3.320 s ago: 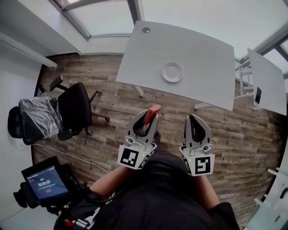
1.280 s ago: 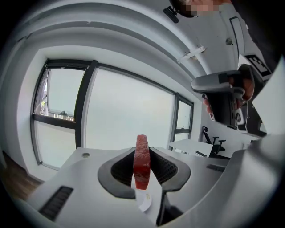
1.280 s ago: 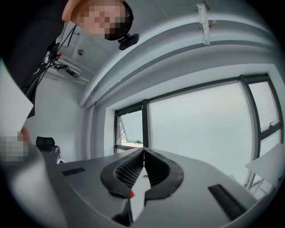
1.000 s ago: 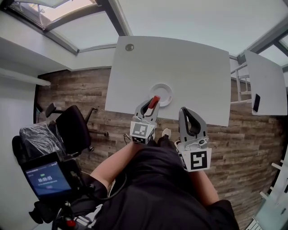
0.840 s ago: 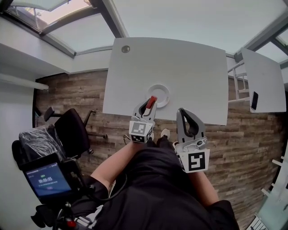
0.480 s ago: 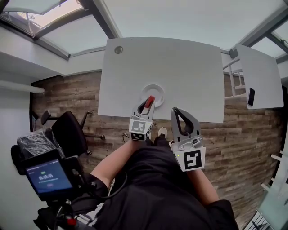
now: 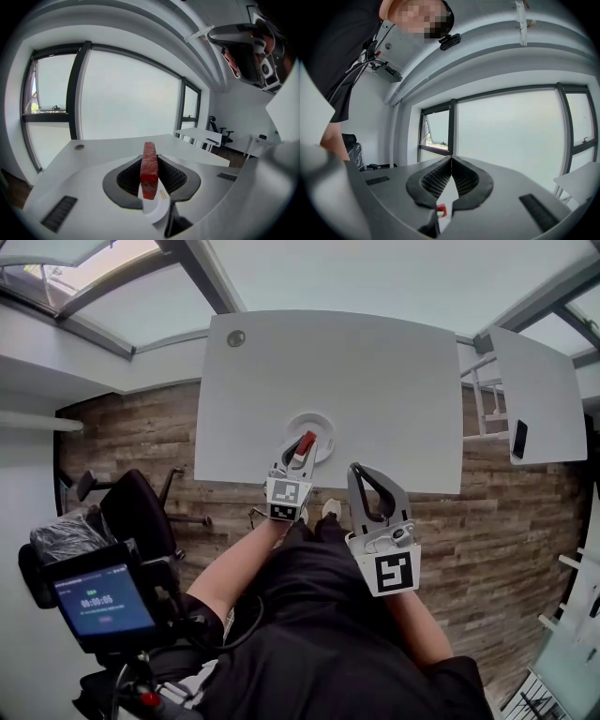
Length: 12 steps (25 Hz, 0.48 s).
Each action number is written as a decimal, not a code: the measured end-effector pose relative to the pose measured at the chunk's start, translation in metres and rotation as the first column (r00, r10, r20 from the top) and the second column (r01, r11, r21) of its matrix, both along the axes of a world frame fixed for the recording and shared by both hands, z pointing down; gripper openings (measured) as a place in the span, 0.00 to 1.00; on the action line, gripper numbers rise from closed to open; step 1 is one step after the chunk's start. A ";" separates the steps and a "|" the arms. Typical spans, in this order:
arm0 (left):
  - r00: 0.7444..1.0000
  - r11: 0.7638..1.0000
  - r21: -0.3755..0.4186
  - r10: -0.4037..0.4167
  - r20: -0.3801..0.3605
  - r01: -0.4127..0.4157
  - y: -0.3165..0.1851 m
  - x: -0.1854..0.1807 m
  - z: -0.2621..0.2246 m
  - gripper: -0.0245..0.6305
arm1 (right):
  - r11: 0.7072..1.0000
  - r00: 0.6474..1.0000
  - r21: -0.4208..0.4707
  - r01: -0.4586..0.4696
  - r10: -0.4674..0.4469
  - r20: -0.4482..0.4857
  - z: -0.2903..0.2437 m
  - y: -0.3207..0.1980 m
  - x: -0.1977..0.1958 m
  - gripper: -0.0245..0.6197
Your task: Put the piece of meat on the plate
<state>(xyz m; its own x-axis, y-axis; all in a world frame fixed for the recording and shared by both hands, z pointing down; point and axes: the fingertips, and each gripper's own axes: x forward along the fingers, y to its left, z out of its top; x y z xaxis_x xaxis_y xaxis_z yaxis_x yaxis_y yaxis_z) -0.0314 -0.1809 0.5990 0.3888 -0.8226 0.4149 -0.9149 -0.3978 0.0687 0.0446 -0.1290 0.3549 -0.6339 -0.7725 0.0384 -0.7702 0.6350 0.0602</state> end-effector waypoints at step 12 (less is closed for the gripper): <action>0.999 0.997 -0.079 -0.002 -0.044 -0.001 0.005 0.008 0.019 0.18 | 0.998 0.998 -0.007 -0.065 0.065 -0.025 0.000 0.011 0.013 0.05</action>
<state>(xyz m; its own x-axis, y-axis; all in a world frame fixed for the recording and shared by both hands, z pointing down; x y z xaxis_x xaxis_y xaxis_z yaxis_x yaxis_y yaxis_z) -0.0230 -0.1758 0.6185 0.4075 -0.7879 0.4616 -0.9106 -0.3890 0.1399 0.0578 -0.1177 0.3548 -0.5814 -0.8114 0.0597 -0.8080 0.5844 0.0744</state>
